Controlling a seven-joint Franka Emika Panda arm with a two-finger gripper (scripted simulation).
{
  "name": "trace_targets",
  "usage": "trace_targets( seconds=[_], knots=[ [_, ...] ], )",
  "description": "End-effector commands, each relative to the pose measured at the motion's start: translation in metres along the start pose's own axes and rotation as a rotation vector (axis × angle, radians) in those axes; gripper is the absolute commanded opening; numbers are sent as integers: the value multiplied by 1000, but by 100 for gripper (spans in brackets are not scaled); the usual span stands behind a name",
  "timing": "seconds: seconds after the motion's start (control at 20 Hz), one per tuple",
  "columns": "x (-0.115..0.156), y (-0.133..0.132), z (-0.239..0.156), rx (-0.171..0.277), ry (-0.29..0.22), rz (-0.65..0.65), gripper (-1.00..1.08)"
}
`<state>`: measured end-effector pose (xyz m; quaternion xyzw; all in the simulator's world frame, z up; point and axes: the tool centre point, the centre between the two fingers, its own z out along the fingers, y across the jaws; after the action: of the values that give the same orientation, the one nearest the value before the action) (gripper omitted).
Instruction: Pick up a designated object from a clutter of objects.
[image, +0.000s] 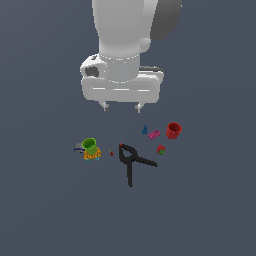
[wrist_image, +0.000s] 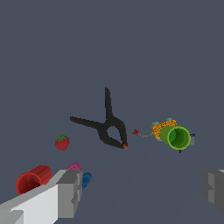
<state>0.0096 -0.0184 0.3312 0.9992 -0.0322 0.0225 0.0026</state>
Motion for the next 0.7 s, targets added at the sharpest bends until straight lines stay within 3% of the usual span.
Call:
trace_targets(
  seconds=[0.0, 0.65],
  knots=[
    [0, 0, 0, 0, 0, 0, 100],
    [-2, 4, -5, 23, 2, 14, 100]
  ],
)
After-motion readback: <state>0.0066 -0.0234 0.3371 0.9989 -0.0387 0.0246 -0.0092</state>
